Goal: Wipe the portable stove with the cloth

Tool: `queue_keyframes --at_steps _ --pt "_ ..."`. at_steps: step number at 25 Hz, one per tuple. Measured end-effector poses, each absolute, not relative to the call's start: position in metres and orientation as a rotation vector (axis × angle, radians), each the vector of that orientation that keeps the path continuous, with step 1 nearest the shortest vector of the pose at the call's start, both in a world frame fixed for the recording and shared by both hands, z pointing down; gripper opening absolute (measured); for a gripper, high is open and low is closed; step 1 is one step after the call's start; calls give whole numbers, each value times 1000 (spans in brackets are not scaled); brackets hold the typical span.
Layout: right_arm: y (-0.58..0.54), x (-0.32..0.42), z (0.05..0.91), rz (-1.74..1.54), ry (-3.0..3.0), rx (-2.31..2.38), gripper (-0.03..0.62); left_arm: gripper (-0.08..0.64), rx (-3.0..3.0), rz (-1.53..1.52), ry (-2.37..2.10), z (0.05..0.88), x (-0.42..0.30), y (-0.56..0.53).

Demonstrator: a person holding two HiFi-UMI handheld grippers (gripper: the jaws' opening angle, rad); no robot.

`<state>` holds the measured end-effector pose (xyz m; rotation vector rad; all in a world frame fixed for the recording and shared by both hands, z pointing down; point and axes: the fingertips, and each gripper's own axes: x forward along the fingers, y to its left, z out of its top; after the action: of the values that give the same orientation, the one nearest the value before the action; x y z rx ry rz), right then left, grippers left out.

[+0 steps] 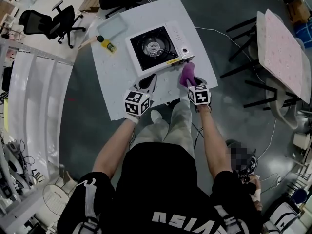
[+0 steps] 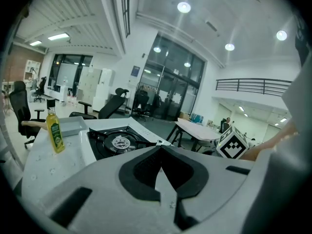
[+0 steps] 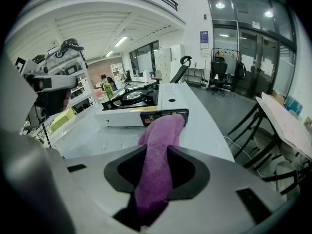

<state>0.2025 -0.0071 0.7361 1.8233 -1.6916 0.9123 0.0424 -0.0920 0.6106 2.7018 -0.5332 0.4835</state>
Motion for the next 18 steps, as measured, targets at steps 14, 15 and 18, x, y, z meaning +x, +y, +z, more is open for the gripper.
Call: queue_keyframes --at_steps 14,15,18 --pt "1 196 793 1022 -1654 1796 140 3 2695 547 -445 640 52 -84" --pt "2 195 793 1027 -1653 1795 149 3 2697 547 -443 639 51 -84" --pt "4 194 786 1026 -1658 1803 166 3 2705 539 -447 632 48 -85"
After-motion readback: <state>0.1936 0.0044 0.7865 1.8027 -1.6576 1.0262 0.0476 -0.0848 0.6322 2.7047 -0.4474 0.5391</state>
